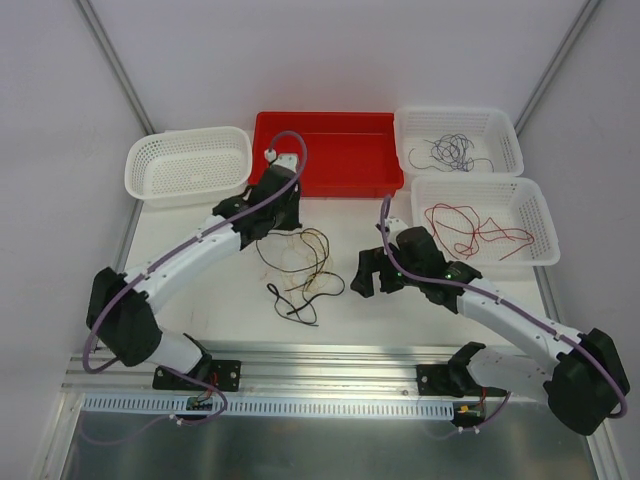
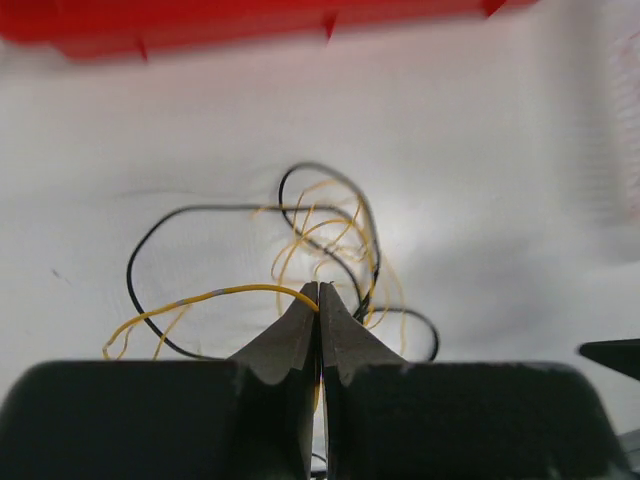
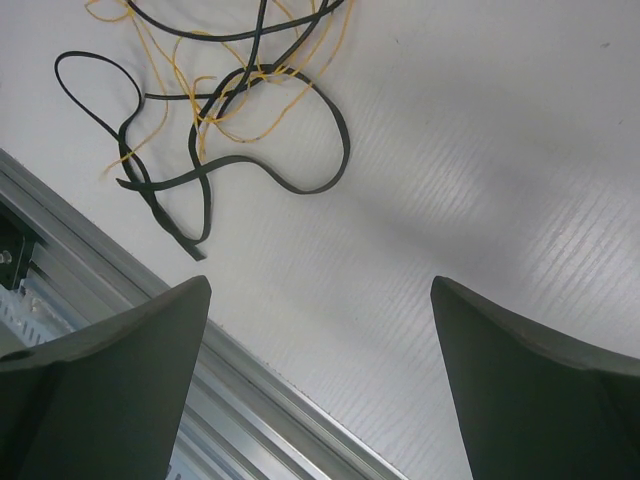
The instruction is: Untangle the cables
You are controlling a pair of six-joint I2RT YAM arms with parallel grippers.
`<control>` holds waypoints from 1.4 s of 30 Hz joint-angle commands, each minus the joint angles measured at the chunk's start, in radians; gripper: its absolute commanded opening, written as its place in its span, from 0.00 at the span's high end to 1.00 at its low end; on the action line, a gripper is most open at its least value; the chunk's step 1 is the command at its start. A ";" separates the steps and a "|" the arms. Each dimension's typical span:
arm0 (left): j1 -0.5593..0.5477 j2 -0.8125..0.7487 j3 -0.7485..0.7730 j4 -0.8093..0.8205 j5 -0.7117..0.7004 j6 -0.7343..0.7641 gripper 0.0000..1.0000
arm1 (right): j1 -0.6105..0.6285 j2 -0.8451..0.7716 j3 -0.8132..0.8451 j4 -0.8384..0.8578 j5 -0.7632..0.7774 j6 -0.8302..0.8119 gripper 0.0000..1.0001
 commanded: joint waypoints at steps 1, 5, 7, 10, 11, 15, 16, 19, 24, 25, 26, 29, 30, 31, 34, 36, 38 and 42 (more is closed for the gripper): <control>-0.016 -0.143 0.229 -0.059 -0.013 0.222 1.00 | 0.005 -0.044 -0.007 0.040 0.010 -0.008 0.03; -0.016 -0.199 0.432 -0.099 0.001 0.385 1.00 | 0.005 -0.053 0.002 0.025 0.007 -0.020 0.03; -0.016 -0.205 0.561 -0.102 0.016 0.422 0.98 | 0.005 -0.057 0.016 0.007 -0.001 -0.029 0.03; -0.016 -0.193 0.723 -0.102 0.012 0.482 0.97 | 0.005 -0.076 0.023 -0.009 -0.001 -0.034 0.03; -0.016 -0.187 0.762 -0.102 0.012 0.500 0.97 | 0.007 -0.085 0.023 -0.009 0.002 -0.034 0.03; -0.016 -0.151 0.891 -0.102 0.036 0.529 0.97 | 0.005 -0.116 0.026 -0.025 0.010 -0.040 0.03; -0.016 -0.136 0.912 -0.102 0.032 0.537 0.97 | 0.007 -0.125 0.026 -0.029 0.011 -0.043 0.03; -0.016 -0.127 0.907 -0.102 -0.007 0.560 0.97 | 0.005 -0.139 0.025 -0.045 0.017 -0.046 0.03; -0.004 -0.117 0.858 -0.099 -0.085 0.594 0.98 | 0.005 -0.156 0.017 -0.058 0.017 -0.044 0.03; 0.004 -0.114 0.839 -0.098 -0.082 0.597 0.98 | 0.005 -0.157 0.017 -0.061 0.019 -0.044 0.03; 0.014 -0.111 0.828 -0.098 -0.074 0.592 0.98 | 0.007 -0.159 0.017 -0.062 0.017 -0.043 0.03; 0.105 -0.108 0.767 -0.096 0.017 0.534 0.97 | 0.005 -0.165 0.016 -0.068 0.019 -0.044 0.03; 0.134 -0.105 0.752 -0.098 0.045 0.516 0.97 | 0.005 -0.171 0.013 -0.068 0.019 -0.044 0.03; 0.192 -0.102 0.721 -0.098 0.068 0.499 0.98 | 0.005 -0.171 0.008 -0.068 0.019 -0.044 0.03; 0.261 -0.075 0.689 -0.096 0.099 0.477 0.98 | 0.005 -0.174 0.003 -0.070 0.023 -0.055 0.03; 0.293 -0.035 0.689 -0.096 0.113 0.480 0.99 | 0.007 -0.169 0.003 -0.075 0.023 -0.060 0.03; 0.349 -0.004 0.699 -0.092 0.136 0.480 0.98 | 0.007 -0.163 0.005 -0.081 0.017 -0.069 0.03; 0.441 0.123 0.747 -0.090 0.159 0.485 0.99 | 0.005 -0.162 0.006 -0.084 0.017 -0.086 0.03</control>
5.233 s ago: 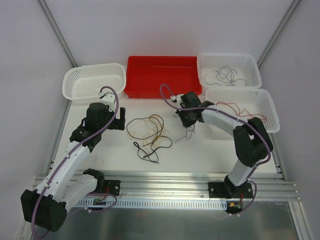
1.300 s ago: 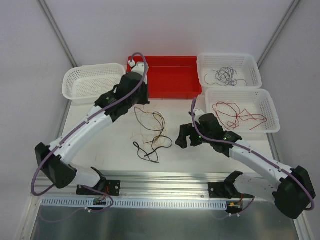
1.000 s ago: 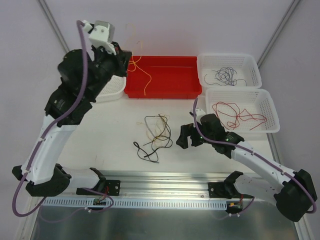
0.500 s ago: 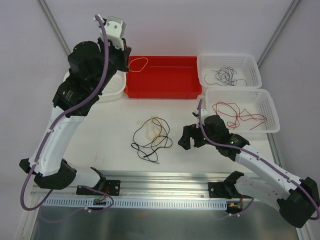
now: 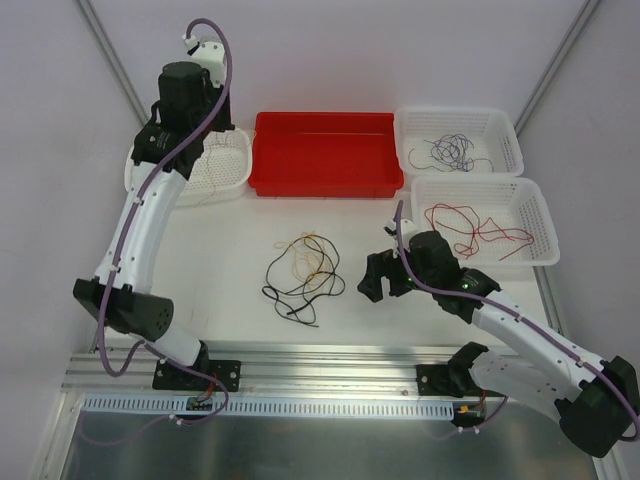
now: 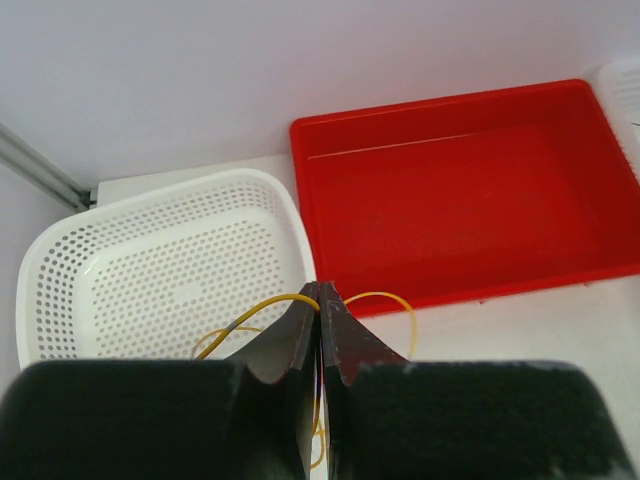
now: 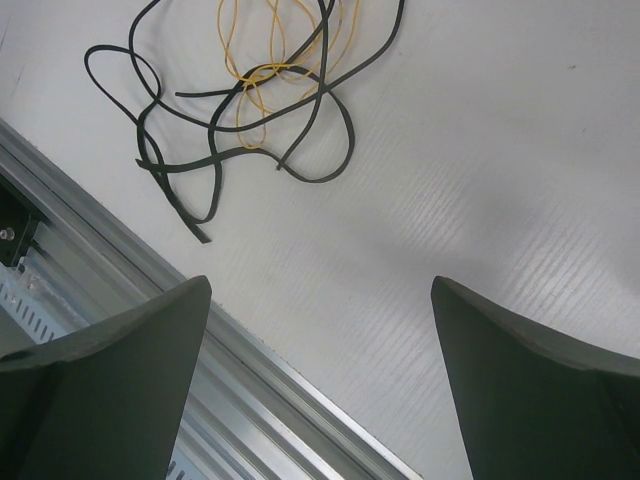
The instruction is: Untangle the cables
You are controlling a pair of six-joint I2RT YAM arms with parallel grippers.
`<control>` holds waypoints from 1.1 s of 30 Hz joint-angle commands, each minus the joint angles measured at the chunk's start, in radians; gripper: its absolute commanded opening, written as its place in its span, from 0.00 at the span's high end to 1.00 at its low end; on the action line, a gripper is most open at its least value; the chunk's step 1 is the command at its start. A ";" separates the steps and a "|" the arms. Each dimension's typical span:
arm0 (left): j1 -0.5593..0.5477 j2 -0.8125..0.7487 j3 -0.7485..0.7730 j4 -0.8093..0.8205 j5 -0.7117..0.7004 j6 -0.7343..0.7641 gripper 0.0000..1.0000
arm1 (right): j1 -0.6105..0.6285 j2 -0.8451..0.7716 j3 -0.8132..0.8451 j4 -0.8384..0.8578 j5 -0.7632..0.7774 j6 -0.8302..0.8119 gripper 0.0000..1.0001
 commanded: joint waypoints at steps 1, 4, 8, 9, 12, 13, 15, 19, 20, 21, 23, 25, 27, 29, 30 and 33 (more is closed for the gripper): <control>0.076 0.098 0.074 0.026 0.042 -0.006 0.99 | 0.005 -0.011 0.007 0.002 0.013 -0.031 0.03; 0.136 0.210 0.143 0.032 0.033 0.014 0.99 | 0.005 0.001 0.007 0.003 0.030 -0.040 0.03; 0.199 0.360 0.235 0.045 0.038 0.034 0.99 | 0.005 0.032 0.019 0.003 0.038 -0.044 0.03; 0.219 0.419 0.266 0.048 0.035 0.040 0.98 | 0.005 0.049 0.027 0.003 0.038 -0.043 0.03; 0.248 0.535 0.306 0.063 0.032 0.058 0.99 | 0.005 0.090 0.039 0.000 0.034 -0.044 0.03; 0.267 0.559 0.327 0.065 0.032 0.063 0.99 | 0.005 0.104 0.048 -0.001 0.033 -0.047 0.03; 0.271 0.625 0.343 0.069 0.030 0.055 0.98 | 0.005 0.125 0.057 -0.004 0.030 -0.049 0.03; 0.343 0.702 0.356 0.078 0.033 -0.003 0.88 | 0.005 0.179 0.074 -0.001 0.021 -0.049 0.03; 0.363 0.724 0.356 0.078 0.042 -0.012 0.81 | 0.007 0.185 0.080 -0.001 0.017 -0.049 0.03; 0.371 0.730 0.355 0.080 0.045 -0.018 0.78 | 0.007 0.188 0.083 -0.004 0.017 -0.049 0.03; 0.385 0.722 0.347 0.078 0.046 -0.031 0.58 | 0.007 0.193 0.091 -0.007 0.014 -0.049 0.03; 0.385 0.696 0.314 0.078 0.053 -0.034 0.43 | 0.007 0.190 0.096 -0.009 0.015 -0.049 0.03; 0.383 0.632 0.262 0.080 0.084 -0.035 0.27 | 0.008 0.182 0.099 -0.011 0.014 -0.049 0.03; 0.385 0.553 0.219 0.080 0.102 -0.067 0.18 | 0.010 0.169 0.102 -0.018 0.014 -0.046 0.03; 0.382 0.522 0.165 0.078 0.124 -0.080 0.10 | 0.010 0.164 0.102 -0.018 0.015 -0.046 0.03; 0.368 0.393 0.032 0.078 0.153 -0.132 0.01 | 0.016 0.139 0.105 -0.026 0.020 -0.041 0.03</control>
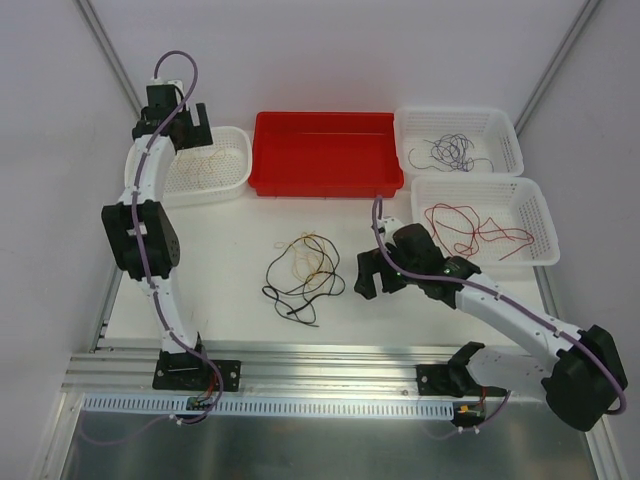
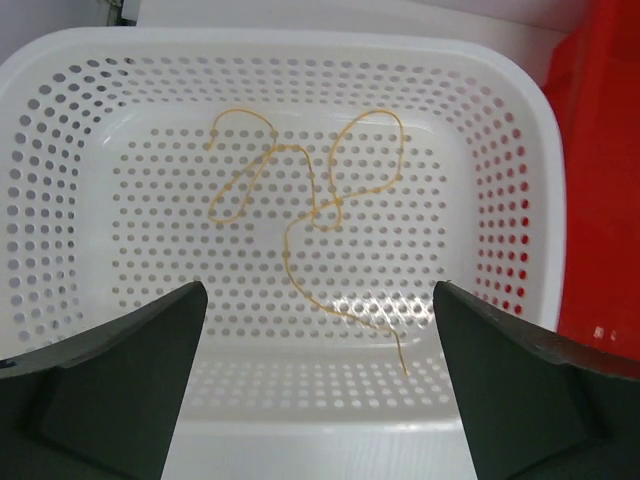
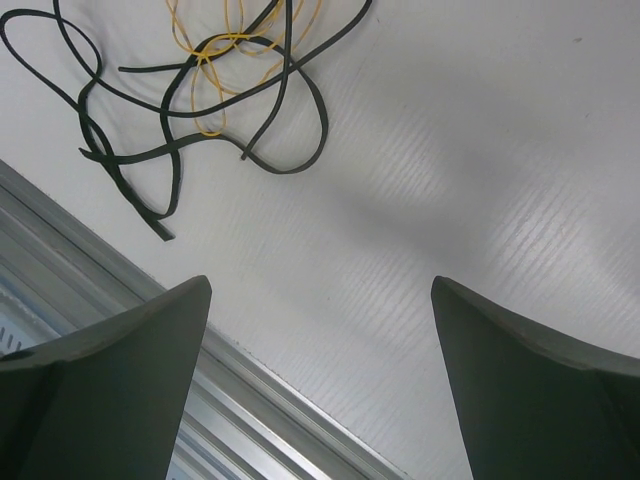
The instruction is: Untangle the cables
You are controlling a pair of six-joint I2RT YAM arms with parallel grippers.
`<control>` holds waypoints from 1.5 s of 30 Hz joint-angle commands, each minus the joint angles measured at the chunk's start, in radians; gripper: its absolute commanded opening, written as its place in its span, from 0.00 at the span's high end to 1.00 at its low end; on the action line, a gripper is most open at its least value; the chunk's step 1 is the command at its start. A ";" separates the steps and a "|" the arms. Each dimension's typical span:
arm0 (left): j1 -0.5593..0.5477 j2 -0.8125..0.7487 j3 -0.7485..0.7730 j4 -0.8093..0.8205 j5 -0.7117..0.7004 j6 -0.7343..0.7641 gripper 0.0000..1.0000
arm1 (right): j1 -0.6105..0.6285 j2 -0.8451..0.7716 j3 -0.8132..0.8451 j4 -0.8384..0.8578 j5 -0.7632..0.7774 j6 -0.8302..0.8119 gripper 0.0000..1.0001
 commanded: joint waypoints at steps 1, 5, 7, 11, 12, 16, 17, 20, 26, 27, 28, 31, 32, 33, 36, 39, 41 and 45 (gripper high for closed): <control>-0.032 -0.222 -0.127 0.019 0.075 -0.090 0.01 | 0.013 -0.051 0.047 -0.009 0.000 -0.004 0.03; -0.095 -0.421 -0.332 0.021 0.123 -0.150 0.01 | 0.022 -0.088 0.042 -0.018 0.012 -0.001 0.03; -0.155 -0.483 -0.452 0.019 0.150 -0.167 0.01 | 0.025 -0.109 0.042 -0.024 0.014 -0.004 0.03; -0.276 -0.638 -0.621 0.018 0.175 -0.167 0.01 | 0.033 -0.142 0.033 -0.029 0.022 -0.003 0.03; -0.301 -0.658 -0.671 0.018 0.190 -0.183 0.01 | 0.033 -0.148 0.031 -0.029 0.020 -0.001 0.03; -0.396 -0.742 -0.799 0.018 0.206 -0.311 0.02 | 0.041 -0.174 0.010 -0.015 0.031 0.017 0.03; -0.430 -0.768 -0.823 0.018 0.184 -0.346 0.03 | 0.041 -0.181 -0.002 -0.011 0.031 0.028 0.03; -0.467 -0.794 -0.925 0.019 0.111 -0.521 0.07 | 0.047 -0.188 -0.016 0.006 0.026 0.045 0.03; -0.508 -0.681 -0.942 0.019 0.064 -0.797 0.11 | 0.061 -0.188 -0.022 0.009 0.025 0.042 0.03; -0.520 -0.661 -0.936 0.021 0.051 -0.838 0.16 | 0.061 -0.192 -0.026 0.009 0.026 0.039 0.03; -0.523 -0.623 -0.930 0.019 0.026 -0.864 0.19 | 0.064 -0.194 -0.029 0.011 0.029 0.037 0.03; -0.523 -0.555 -0.908 0.021 -0.015 -0.957 0.33 | 0.062 -0.209 -0.036 0.011 0.032 0.036 0.03; -0.525 -0.540 -0.897 0.019 -0.023 -0.980 0.35 | 0.064 -0.212 -0.039 0.012 0.034 0.036 0.03; -0.523 -0.526 -0.891 0.019 -0.032 -1.018 0.38 | 0.064 -0.215 -0.042 0.011 0.034 0.036 0.03; -0.525 -0.474 -0.874 0.019 -0.054 -1.075 0.44 | 0.065 -0.226 -0.053 0.009 0.034 0.031 0.03; -0.525 -0.426 -0.862 0.019 -0.066 -1.112 0.48 | 0.065 -0.240 -0.064 0.000 0.039 0.025 0.03; -0.525 -0.391 -0.845 0.019 -0.075 -1.113 0.48 | 0.065 -0.247 -0.068 -0.005 0.042 0.020 0.03; -0.523 -0.334 -0.828 0.021 -0.080 -1.118 0.55 | 0.065 -0.249 -0.069 -0.026 0.046 0.008 0.03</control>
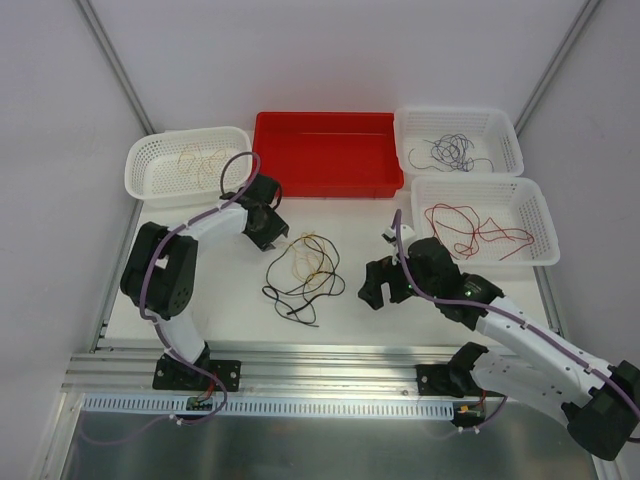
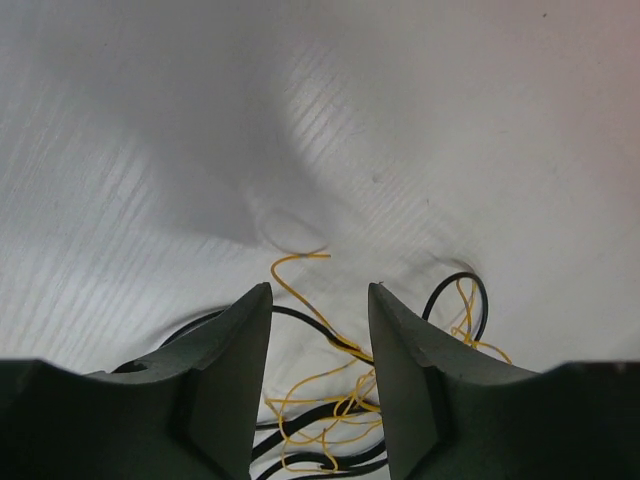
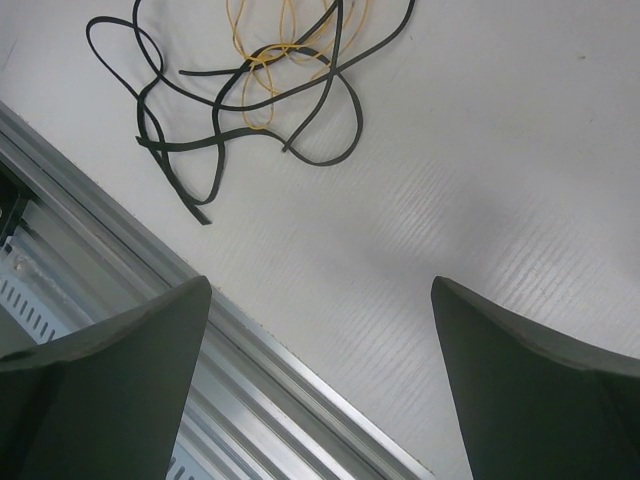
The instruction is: Untangle the cables
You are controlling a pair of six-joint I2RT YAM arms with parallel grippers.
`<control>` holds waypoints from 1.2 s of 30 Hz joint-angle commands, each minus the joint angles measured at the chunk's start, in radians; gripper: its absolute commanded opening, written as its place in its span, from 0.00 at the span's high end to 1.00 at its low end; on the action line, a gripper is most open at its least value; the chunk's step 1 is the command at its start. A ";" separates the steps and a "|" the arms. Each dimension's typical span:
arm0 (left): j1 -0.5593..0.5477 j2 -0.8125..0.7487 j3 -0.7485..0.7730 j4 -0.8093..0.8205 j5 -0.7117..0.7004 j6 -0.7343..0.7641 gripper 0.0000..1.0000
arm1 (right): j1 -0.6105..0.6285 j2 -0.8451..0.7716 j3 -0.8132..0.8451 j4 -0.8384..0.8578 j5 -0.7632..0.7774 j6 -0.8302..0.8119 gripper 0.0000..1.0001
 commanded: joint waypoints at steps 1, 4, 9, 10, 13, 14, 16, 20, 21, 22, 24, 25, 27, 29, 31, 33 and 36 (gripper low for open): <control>-0.005 0.049 0.047 -0.006 -0.031 -0.038 0.57 | 0.006 -0.020 0.001 -0.010 0.017 -0.016 0.03; -0.005 0.069 0.053 -0.005 -0.025 -0.034 0.69 | 0.006 -0.033 -0.004 -0.016 0.026 -0.020 0.03; -0.005 0.023 0.059 -0.006 -0.045 0.043 1.00 | 0.004 -0.036 -0.004 -0.033 0.038 -0.032 0.03; -0.007 -0.010 0.067 -0.008 -0.068 0.064 1.00 | 0.004 -0.034 -0.004 -0.033 0.038 -0.030 0.03; -0.008 -0.098 0.084 -0.014 -0.123 0.162 1.00 | 0.007 -0.028 -0.003 -0.031 0.035 -0.032 0.03; -0.010 -0.124 0.089 -0.012 -0.134 0.211 1.00 | 0.007 -0.027 -0.003 -0.031 0.034 -0.030 0.03; -0.016 -0.196 0.115 -0.017 -0.162 0.267 1.00 | 0.006 -0.025 -0.001 -0.030 0.034 -0.032 0.03; -0.057 -0.293 0.204 -0.019 -0.218 0.479 1.00 | 0.007 -0.019 0.001 -0.027 0.035 -0.030 0.03; -0.068 -0.319 0.226 -0.019 -0.229 0.517 1.00 | 0.006 -0.019 0.001 -0.027 0.037 -0.030 0.03; -0.077 -0.331 0.280 -0.019 -0.235 0.553 1.00 | 0.006 -0.017 0.004 -0.025 0.034 -0.030 0.03; -0.111 -0.356 0.341 -0.022 -0.240 0.665 1.00 | 0.006 -0.016 0.005 -0.024 0.032 -0.027 0.03; -0.123 -0.363 0.407 -0.022 -0.240 0.698 1.00 | 0.007 -0.016 0.007 -0.024 0.031 -0.027 0.03; -0.154 -0.377 0.481 -0.026 -0.238 0.790 1.00 | 0.006 -0.014 0.011 -0.025 0.029 -0.026 0.03; -0.174 -0.380 0.613 -0.040 -0.240 0.871 1.00 | 0.006 -0.016 0.014 -0.028 0.029 -0.026 0.03; -0.207 -0.377 0.767 -0.051 -0.225 0.914 1.00 | 0.007 -0.016 0.019 -0.028 0.031 -0.026 0.03; -0.247 -0.370 0.867 -0.058 -0.196 0.957 1.00 | 0.006 -0.013 0.020 -0.027 0.034 -0.026 0.03; -0.269 -0.359 0.986 -0.055 -0.104 0.971 1.00 | 0.007 0.004 0.022 -0.019 0.038 -0.021 0.03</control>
